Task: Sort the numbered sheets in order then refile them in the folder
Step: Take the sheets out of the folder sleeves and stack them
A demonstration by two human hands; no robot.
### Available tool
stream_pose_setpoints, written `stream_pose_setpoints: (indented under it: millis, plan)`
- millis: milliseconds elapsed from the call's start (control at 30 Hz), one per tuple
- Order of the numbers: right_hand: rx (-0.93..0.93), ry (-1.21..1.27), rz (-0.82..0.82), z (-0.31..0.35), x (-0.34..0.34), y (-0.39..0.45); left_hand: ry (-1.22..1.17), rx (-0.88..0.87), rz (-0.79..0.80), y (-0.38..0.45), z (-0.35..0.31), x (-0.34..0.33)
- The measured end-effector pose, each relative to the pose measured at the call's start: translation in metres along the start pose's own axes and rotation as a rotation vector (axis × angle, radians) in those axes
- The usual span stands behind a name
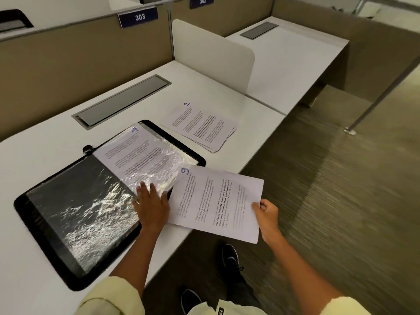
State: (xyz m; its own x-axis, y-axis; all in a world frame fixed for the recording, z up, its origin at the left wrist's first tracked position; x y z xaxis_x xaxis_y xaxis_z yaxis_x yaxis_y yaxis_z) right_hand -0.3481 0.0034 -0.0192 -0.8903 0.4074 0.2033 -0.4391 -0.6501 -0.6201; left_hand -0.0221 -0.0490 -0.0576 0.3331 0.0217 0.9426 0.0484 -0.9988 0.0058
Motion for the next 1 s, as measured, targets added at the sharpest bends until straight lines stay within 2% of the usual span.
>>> stream_pose_setpoints:
  millis: [333,533,733,1000]
  plan:
    - [0.029,0.106,-0.088,0.039,0.050,0.022,-0.058,-0.018,-0.043,0.031,-0.030,-0.002]
    - [-0.042,0.215,-0.115,0.051,0.061,0.047,-0.096,-0.020,-0.032,0.049,-0.044,-0.013]
    - [-0.116,0.307,-0.075,0.073,0.035,0.068,-0.058,-0.011,-0.044,0.062,-0.058,-0.017]
    - [-0.195,0.399,0.108,0.116,-0.024,0.097,-0.057,0.077,-0.046,0.082,-0.064,-0.014]
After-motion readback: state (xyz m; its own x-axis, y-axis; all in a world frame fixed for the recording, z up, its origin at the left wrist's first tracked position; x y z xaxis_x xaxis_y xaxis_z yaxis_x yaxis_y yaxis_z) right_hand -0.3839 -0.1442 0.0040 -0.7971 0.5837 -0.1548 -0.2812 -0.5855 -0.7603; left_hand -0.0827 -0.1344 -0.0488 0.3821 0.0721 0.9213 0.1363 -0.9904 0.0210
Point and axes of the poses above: each hand's wrist, its own y-axis towards the middle knuckle, its own x-axis out of the back of the hand, z = x × y, the point moved 1 cm from there along y, towards the middle knuckle, and after that the axes turned 15 degrees about -x, right-handed, at the moved point
